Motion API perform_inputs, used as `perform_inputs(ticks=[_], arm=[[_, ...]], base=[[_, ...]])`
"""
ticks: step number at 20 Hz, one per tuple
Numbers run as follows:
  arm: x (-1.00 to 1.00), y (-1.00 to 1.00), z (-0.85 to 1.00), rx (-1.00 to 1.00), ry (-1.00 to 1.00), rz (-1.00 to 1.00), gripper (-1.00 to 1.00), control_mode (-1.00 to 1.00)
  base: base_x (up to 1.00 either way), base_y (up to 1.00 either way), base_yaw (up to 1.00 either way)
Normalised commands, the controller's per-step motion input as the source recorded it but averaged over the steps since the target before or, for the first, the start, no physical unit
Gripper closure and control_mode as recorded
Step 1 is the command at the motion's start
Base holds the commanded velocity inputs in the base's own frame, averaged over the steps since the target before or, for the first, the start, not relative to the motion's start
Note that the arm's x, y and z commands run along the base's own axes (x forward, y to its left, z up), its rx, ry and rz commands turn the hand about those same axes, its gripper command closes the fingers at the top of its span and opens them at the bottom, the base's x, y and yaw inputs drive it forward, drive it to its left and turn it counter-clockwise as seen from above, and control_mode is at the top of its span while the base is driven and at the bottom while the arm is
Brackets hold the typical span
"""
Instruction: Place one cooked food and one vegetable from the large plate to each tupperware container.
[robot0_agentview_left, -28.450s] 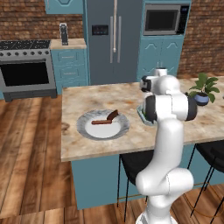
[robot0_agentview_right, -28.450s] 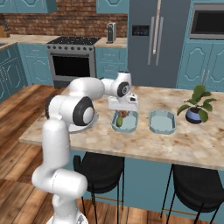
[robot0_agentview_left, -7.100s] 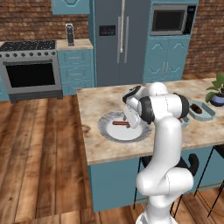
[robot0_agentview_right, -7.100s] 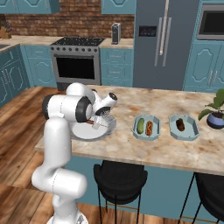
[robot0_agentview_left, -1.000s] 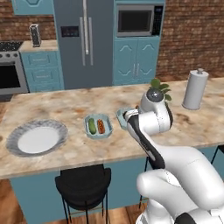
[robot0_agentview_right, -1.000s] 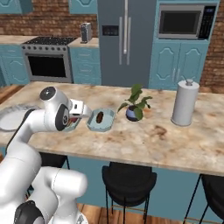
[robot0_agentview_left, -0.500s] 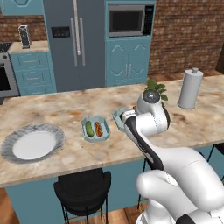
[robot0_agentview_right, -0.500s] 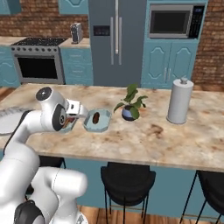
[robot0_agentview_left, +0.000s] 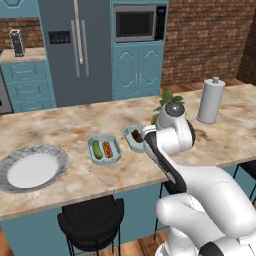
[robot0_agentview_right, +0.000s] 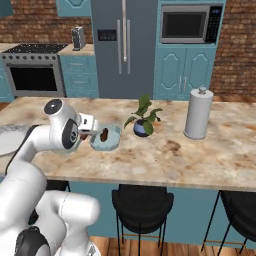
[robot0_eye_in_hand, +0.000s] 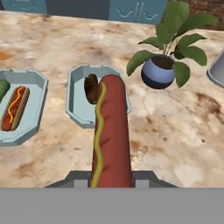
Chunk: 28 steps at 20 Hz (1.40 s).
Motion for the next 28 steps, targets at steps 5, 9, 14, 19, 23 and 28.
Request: perform_inputs(ticks=[5,9,14,19,23,28], arm=[[1.0,-0.01,-0.12,0.0,0.09,0.01,1.0,-1.0],[1.0,0.0,-0.28,0.0,0.07,0.06,1.0,-1.0],[0.86,-0.03,-0.33,0.0,0.09,0.11,1.0,-1.0],[0.67,-0.01,-0.53,0.01,0.15,0.14,1.0,-1.0],[0.46,0.0,-0.6,0.0,0.15,0.06,1.0,-1.0],[0.34,0.0,-0.15,0.0,0.05,-0.02,1.0,-1.0]], base=[[0.0,0.0,0.0],[0.0,0.0,0.0],[0.0,0.0,0.0],[0.0,0.0,0.0],[0.0,0.0,0.0],[0.0,0.0,0.0]])
